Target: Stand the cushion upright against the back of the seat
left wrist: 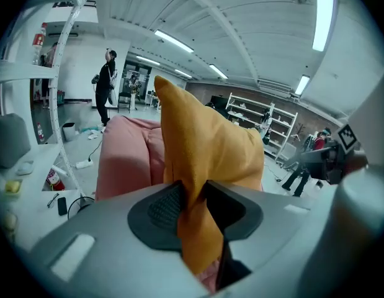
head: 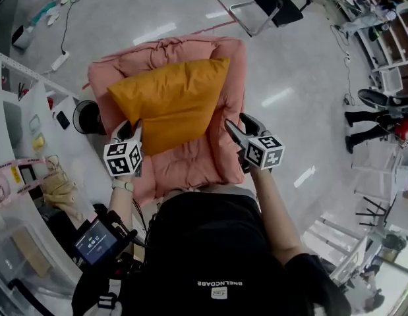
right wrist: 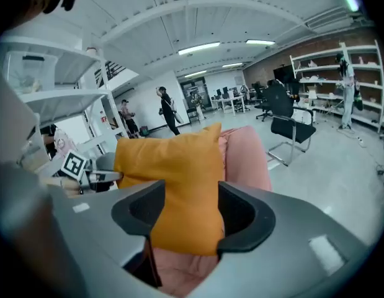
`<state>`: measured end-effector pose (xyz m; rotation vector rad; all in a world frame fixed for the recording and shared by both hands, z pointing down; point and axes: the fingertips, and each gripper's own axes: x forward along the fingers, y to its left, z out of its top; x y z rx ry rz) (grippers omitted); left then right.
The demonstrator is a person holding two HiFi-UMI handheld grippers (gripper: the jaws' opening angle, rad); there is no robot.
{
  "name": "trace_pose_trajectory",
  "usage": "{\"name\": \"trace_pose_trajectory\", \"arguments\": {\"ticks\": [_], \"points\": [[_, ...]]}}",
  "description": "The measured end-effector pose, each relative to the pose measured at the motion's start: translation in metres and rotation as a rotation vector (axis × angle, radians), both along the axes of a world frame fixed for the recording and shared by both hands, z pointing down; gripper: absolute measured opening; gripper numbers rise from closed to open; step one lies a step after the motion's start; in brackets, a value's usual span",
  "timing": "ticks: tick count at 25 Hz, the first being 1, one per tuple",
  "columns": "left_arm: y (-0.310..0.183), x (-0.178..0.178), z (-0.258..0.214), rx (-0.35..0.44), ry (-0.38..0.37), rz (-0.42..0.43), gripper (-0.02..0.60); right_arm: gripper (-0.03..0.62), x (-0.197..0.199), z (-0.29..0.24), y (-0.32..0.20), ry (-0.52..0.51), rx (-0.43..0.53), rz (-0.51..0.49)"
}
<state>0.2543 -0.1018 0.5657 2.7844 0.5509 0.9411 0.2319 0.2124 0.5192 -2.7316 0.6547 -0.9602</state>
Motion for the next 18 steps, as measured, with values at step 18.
{"name": "trace_pose_trajectory", "arguments": {"ticks": [18], "points": [[-0.016, -0.038, 0.016, 0.006, -0.082, 0.013, 0.071, 0.227, 0.104, 0.036, -0.064, -0.132, 0.343, 0.135]]}}
